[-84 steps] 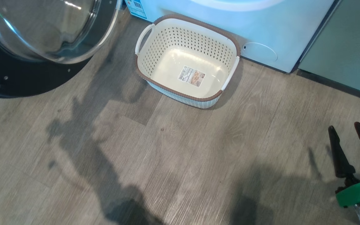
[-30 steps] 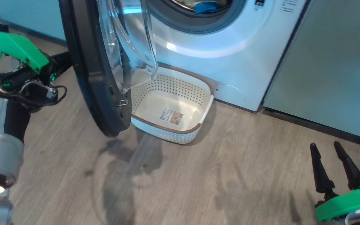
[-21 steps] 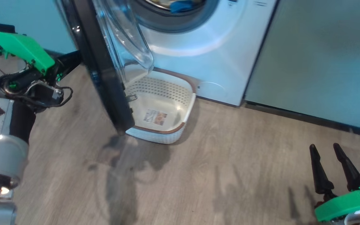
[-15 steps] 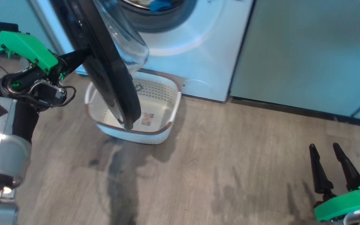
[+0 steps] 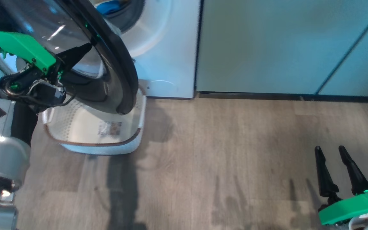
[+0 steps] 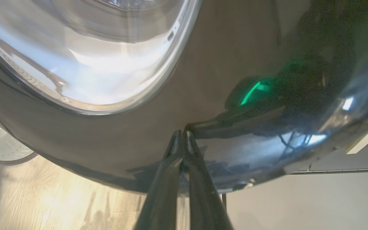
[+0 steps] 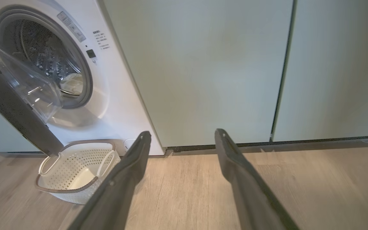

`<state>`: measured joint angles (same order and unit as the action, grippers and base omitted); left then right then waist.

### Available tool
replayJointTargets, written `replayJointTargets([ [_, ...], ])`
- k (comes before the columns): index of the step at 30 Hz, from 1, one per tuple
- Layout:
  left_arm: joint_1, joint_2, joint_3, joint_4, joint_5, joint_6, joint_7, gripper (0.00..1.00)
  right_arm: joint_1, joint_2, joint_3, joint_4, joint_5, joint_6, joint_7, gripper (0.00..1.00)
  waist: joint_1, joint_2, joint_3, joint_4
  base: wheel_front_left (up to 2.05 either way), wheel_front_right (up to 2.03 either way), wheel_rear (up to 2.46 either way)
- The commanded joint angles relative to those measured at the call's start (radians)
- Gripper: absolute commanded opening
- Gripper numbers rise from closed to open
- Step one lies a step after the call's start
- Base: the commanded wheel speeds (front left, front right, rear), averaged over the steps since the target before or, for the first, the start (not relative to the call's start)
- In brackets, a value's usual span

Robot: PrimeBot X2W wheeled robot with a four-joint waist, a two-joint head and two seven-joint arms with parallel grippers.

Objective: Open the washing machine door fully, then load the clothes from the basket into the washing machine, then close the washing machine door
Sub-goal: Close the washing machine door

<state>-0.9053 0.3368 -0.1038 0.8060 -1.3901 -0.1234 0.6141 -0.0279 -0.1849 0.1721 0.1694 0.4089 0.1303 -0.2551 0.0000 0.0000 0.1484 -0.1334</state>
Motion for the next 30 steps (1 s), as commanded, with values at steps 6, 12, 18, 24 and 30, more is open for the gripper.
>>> replayJointTargets([
  [6, -0.064, 0.053, 0.029, -0.021, 0.012, -0.007, -0.030, 0.00, -0.026, -0.005, 0.004, -0.030, 0.000, 0.000, -0.007, 1.00, 0.0000, 0.0000, 0.004, -0.063, 0.00, 0.00, 0.00],
  [12, -0.063, 0.051, 0.023, -0.022, 0.013, -0.007, -0.051, 0.00, -0.023, 0.002, 0.001, -0.030, -0.002, 0.000, -0.007, 1.00, 0.0000, 0.0000, 0.002, -0.081, 0.00, 0.00, 0.00],
  [18, -0.039, 0.061, 0.019, -0.034, 0.013, -0.007, -0.082, 0.00, -0.012, 0.006, -0.009, -0.029, -0.004, 0.000, -0.007, 1.00, 0.0000, 0.0000, -0.013, -0.065, 0.00, 0.00, 0.00],
  [24, 0.016, 0.082, 0.003, -0.074, 0.040, -0.007, -0.156, 0.49, 0.002, 0.003, -0.020, -0.029, -0.006, 0.000, -0.007, 1.00, 0.0000, 0.0000, -0.051, -0.033, 0.00, 0.00, 0.00],
  [30, 0.097, 0.113, -0.027, -0.140, 0.081, -0.007, -0.256, 1.00, 0.012, -0.001, -0.043, -0.037, -0.008, 0.000, -0.007, 1.00, 0.0000, 0.0000, -0.079, -0.007, 0.00, 0.00, 0.00],
])
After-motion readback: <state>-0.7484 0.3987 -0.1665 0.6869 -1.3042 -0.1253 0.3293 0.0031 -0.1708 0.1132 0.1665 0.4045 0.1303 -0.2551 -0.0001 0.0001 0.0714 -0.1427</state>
